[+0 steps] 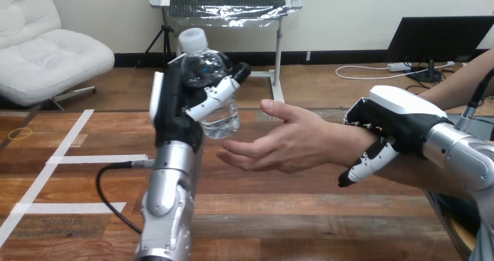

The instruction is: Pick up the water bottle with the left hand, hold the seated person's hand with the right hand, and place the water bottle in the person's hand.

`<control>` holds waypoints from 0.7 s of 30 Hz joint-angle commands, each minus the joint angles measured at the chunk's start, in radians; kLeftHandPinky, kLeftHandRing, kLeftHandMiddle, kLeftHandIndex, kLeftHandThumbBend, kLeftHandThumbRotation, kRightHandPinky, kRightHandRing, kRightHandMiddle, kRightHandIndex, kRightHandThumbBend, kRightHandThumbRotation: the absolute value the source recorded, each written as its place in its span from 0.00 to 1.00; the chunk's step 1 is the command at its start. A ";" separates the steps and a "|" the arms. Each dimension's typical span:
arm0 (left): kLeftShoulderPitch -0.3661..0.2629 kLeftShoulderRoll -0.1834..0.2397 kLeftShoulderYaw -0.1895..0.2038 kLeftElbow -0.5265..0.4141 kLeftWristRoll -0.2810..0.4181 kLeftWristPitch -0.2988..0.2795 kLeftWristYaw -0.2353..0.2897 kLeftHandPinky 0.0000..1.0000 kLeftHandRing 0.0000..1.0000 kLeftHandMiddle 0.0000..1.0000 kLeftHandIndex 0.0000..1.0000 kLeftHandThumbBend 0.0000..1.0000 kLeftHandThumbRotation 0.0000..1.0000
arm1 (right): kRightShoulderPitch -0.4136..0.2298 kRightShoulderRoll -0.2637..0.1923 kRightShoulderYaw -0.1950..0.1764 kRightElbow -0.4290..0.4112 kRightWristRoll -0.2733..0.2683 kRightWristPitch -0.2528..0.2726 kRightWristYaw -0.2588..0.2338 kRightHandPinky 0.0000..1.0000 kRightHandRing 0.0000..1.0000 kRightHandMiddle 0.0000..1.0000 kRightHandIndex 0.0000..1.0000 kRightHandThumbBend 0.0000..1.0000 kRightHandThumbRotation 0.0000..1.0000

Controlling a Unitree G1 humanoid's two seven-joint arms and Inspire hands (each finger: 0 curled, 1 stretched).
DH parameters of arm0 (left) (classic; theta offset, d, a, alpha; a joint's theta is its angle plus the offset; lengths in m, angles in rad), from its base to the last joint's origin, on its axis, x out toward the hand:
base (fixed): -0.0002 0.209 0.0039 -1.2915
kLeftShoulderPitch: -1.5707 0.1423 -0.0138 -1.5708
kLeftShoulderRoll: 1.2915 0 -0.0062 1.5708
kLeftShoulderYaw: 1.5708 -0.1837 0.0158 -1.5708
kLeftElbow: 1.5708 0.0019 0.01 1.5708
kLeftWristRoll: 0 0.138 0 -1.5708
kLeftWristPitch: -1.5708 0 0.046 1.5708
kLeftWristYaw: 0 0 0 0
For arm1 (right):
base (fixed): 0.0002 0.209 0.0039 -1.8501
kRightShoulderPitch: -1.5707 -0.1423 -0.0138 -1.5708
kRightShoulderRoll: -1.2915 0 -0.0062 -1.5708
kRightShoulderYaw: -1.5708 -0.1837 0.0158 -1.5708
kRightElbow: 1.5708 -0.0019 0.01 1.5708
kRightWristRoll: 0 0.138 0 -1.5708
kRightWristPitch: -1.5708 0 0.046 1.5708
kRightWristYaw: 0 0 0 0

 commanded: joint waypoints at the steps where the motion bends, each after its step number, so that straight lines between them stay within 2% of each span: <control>1: -0.110 -0.020 -0.020 0.013 0.007 -0.051 -0.005 0.26 0.29 0.33 0.35 0.61 0.00 | -0.065 0.023 0.001 -0.002 -0.006 0.022 -0.008 0.21 0.27 0.34 0.37 0.89 0.15; 21: -0.105 -0.086 -0.070 0.015 0.008 -0.022 -0.035 0.27 0.29 0.34 0.36 0.66 0.00 | -0.094 0.044 0.017 -0.008 -0.015 0.039 0.007 0.23 0.29 0.36 0.37 0.88 0.16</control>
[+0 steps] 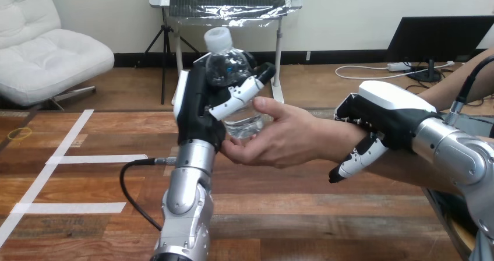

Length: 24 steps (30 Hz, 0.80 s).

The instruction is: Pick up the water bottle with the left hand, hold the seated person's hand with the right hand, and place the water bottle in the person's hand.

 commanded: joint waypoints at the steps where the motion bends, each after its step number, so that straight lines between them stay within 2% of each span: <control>1: -0.083 -0.027 -0.034 -0.012 0.010 -0.012 -0.021 0.27 0.29 0.33 0.36 0.66 0.00 | -0.063 0.019 -0.005 0.002 0.003 0.020 -0.001 0.23 0.29 0.36 0.37 0.88 0.16; 7: -0.071 -0.038 -0.059 -0.007 0.028 -0.020 -0.023 0.27 0.30 0.33 0.35 0.66 0.00 | -0.072 0.022 -0.002 0.005 -0.004 0.027 0.002 0.23 0.29 0.36 0.37 0.88 0.16; 24: -0.019 -0.093 -0.093 -0.023 -0.003 -0.020 -0.061 0.25 0.29 0.33 0.35 0.68 0.00 | -0.085 0.025 -0.007 -0.002 -0.009 0.050 0.006 0.23 0.30 0.36 0.36 0.89 0.14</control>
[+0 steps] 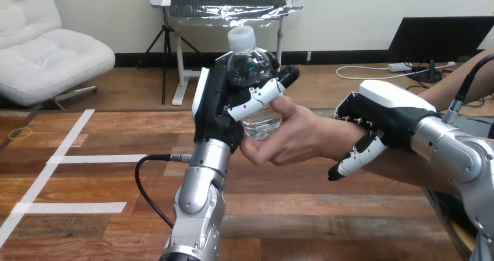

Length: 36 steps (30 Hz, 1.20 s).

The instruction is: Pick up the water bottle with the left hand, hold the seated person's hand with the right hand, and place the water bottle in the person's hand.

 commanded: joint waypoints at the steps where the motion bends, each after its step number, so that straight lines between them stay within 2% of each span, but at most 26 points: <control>1: -0.015 -0.068 -0.043 -0.023 0.000 -0.014 -0.027 0.25 0.29 0.33 0.35 0.68 0.00 | -0.078 0.011 -0.007 -0.002 -0.002 0.015 -0.003 0.23 0.30 0.36 0.36 0.89 0.14; 17: 0.010 -0.073 -0.066 -0.039 0.002 -0.002 -0.029 0.24 0.29 0.33 0.35 0.69 0.00 | -0.076 0.006 -0.017 0.000 0.002 0.001 -0.007 0.23 0.30 0.37 0.37 0.90 0.15; 36: 0.019 -0.070 -0.069 -0.050 -0.010 -0.001 -0.037 0.25 0.29 0.33 0.35 0.68 0.00 | -0.059 -0.003 -0.021 -0.009 -0.004 0.007 -0.002 0.23 0.30 0.37 0.37 0.89 0.17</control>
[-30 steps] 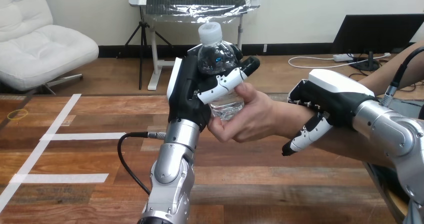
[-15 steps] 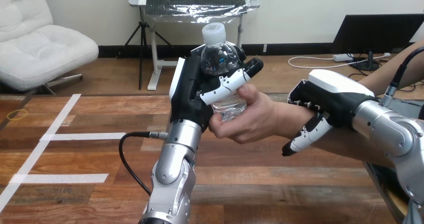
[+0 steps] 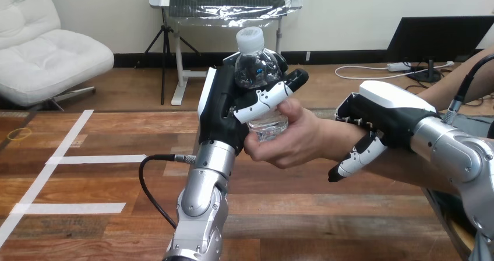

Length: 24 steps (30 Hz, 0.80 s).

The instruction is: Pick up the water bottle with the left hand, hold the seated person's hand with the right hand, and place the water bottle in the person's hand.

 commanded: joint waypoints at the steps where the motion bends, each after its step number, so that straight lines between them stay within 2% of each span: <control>1: -0.002 -0.067 -0.038 -0.022 -0.006 0.000 -0.030 0.25 0.29 0.33 0.35 0.68 0.00 | -0.058 -0.006 -0.021 -0.009 0.006 0.009 -0.005 0.23 0.30 0.37 0.37 0.89 0.17; 11: -0.004 -0.054 -0.034 -0.019 -0.010 -0.005 -0.044 0.26 0.30 0.34 0.36 0.67 0.00 | -0.050 -0.009 -0.026 -0.004 0.017 -0.004 -0.005 0.24 0.31 0.38 0.38 0.89 0.16; 14: -0.002 -0.043 -0.039 -0.021 0.000 0.002 -0.047 0.28 0.32 0.37 0.39 0.67 0.07 | -0.048 -0.011 -0.027 -0.004 0.022 -0.009 -0.003 0.24 0.31 0.38 0.38 0.89 0.16; 16: -0.001 -0.037 -0.043 -0.024 0.011 0.005 -0.046 0.32 0.38 0.43 0.43 0.70 0.21 | -0.047 -0.013 -0.028 -0.003 0.027 -0.013 0.000 0.25 0.31 0.38 0.39 0.89 0.17; 20: 0.002 -0.025 -0.044 -0.030 0.021 0.016 -0.046 0.36 0.45 0.51 0.50 0.74 0.36 | -0.047 -0.025 -0.020 -0.008 0.022 -0.018 0.016 0.25 0.32 0.39 0.40 0.88 0.20; 24: 0.006 -0.018 -0.043 -0.033 0.030 0.019 -0.042 0.41 0.52 0.58 0.56 0.79 0.49 | -0.049 -0.041 -0.011 -0.009 0.015 -0.034 0.034 0.26 0.34 0.42 0.43 0.89 0.26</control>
